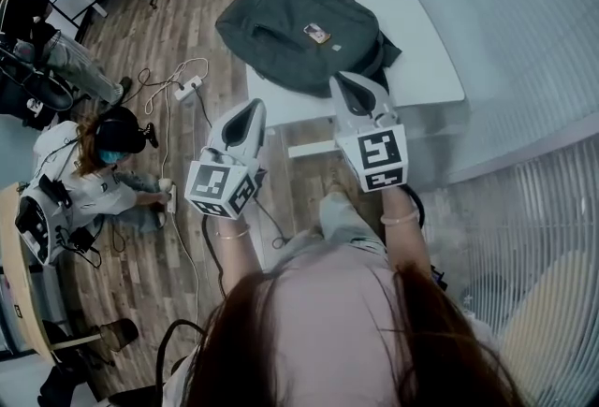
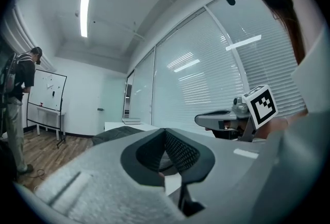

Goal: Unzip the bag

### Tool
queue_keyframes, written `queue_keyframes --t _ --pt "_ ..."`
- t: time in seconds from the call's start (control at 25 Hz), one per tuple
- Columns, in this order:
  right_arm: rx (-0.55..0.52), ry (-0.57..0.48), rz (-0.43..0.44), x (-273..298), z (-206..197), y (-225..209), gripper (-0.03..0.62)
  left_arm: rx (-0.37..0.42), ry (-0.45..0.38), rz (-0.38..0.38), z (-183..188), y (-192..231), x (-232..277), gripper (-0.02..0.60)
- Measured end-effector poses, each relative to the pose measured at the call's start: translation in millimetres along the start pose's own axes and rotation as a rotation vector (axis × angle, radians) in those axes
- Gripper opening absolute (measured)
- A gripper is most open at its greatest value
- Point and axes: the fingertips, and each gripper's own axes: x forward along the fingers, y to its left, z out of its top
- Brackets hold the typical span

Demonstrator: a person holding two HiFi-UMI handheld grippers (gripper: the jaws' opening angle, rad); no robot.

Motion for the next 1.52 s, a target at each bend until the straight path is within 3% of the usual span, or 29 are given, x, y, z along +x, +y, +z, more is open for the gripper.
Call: queue_keyframes --t 0.68,1.52 --pt "0.002 0.034 0.026 -37 2 15 0.003 0.006 -0.018 0.067 3 -14 -37 0.009" --pt "-0.007 0.011 0.093 -54 1 41 0.003 0.002 -0.036 0.055 -9 -48 -57 0.009"
